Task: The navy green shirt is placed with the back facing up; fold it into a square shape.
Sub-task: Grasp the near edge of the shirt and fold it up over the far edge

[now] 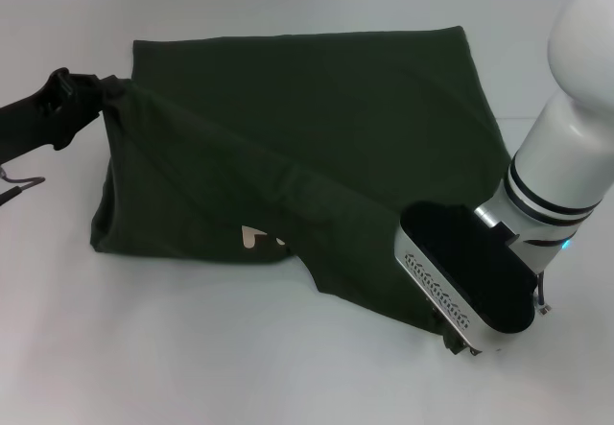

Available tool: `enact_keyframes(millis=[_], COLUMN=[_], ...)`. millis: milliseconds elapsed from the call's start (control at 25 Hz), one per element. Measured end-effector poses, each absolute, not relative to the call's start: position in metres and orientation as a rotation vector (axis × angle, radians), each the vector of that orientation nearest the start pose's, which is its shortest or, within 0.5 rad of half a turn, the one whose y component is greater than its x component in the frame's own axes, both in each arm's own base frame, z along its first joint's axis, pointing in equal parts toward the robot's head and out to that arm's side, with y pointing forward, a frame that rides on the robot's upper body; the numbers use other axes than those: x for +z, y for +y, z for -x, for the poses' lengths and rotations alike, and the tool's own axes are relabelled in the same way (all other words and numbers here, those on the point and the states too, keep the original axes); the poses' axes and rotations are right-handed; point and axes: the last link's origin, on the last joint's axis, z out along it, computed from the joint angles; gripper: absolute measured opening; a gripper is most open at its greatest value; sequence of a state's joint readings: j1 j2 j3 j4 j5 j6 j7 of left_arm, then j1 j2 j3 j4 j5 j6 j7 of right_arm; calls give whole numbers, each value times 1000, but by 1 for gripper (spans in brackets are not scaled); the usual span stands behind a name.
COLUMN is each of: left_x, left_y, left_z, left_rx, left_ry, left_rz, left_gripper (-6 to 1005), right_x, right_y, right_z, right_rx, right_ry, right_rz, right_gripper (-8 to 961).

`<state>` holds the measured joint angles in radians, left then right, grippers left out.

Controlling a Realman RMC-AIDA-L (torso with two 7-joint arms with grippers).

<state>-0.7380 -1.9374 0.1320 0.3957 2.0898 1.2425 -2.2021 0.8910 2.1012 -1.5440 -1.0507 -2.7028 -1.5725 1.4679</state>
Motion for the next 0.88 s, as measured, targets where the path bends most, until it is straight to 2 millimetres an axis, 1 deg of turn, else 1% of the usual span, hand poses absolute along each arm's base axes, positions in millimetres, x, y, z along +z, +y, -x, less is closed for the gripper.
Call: enact_keyframes(millis=[320, 520, 760, 880], left_x=[73, 73, 72, 72], left_y=[421, 420, 420, 420], left_z=[281, 282, 282, 282], left_rx=[-1208, -1208, -1209, -1208], left_ry=[-1751, -1754, -1757, -1756], left_rz=[1758, 1755, 1755, 1758], left_gripper=[29, 29, 29, 29], right_x=[-49, -48, -47, -47], right_y=[370, 371, 370, 370], right_z=[-146, -146, -146, -146], right_rx=[-1082, -1087, -1088, -1088], right_ry=[-895, -894, -892, -891], right_rz=[2933, 2930, 2933, 2934], right_gripper=[337, 343, 235, 137])
